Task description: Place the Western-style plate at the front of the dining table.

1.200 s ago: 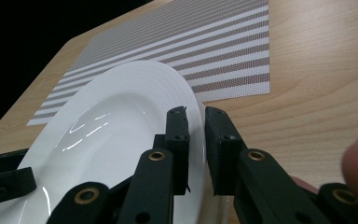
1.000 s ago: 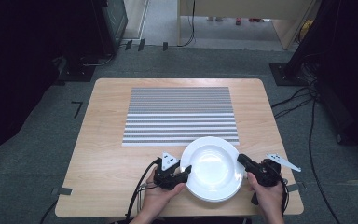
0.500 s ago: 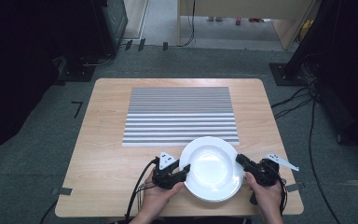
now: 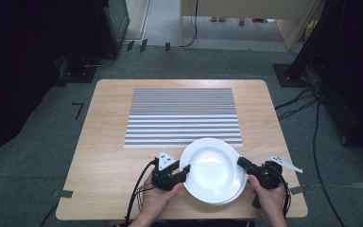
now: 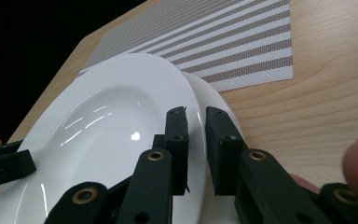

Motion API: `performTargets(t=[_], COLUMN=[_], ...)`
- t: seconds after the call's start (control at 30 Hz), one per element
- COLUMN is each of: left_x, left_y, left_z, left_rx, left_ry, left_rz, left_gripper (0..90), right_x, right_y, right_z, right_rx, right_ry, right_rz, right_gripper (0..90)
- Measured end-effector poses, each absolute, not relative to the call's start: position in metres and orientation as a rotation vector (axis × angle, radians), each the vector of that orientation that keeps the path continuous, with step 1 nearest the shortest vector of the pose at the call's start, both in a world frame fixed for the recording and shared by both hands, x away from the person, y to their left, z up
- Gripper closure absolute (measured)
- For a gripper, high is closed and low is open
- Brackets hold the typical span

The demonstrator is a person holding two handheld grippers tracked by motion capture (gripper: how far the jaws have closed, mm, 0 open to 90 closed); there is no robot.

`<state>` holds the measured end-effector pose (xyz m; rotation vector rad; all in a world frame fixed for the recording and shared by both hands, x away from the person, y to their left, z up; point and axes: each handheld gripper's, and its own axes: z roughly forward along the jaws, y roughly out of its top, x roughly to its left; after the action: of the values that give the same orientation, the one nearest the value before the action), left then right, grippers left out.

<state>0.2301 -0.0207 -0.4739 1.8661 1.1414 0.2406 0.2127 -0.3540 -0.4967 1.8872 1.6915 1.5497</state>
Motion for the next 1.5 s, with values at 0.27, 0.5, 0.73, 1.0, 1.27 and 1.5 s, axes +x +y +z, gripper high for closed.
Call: performTargets(t=[0.27,0.5,0.73,1.0,1.27,1.5], left_x=[0.231,0.23,0.23,0.231,0.233,0.235], left_y=[-0.015,-0.014,-0.012,-0.009,-0.005,-0.004], left_z=[-0.471,-0.469,-0.468,-0.466,-0.468,-0.471], left_rx=[1.858,1.846,1.842,1.826,1.813,1.805], left_ry=[1.142,1.146,1.149,1.152,1.162,1.17], left_rz=[0.232,0.227,0.226,0.221,0.189,0.176], left_gripper=[61.6,62.6,62.9,64.2,64.1,63.6], right_x=[0.211,0.21,0.209,0.208,0.206,0.205], right_y=[-0.35,-0.35,-0.349,-0.349,-0.35,-0.349], right_z=[-0.495,-0.494,-0.493,-0.491,-0.489,-0.488], right_rx=[1.878,1.882,1.872,1.85,1.845,1.835], right_ry=[1.7,1.696,1.686,1.678,1.658,1.649], right_rz=[1.568,1.589,1.607,1.645,1.697,1.741], right_gripper=[80.6,80.7,81.0,81.5,82.4,82.0])
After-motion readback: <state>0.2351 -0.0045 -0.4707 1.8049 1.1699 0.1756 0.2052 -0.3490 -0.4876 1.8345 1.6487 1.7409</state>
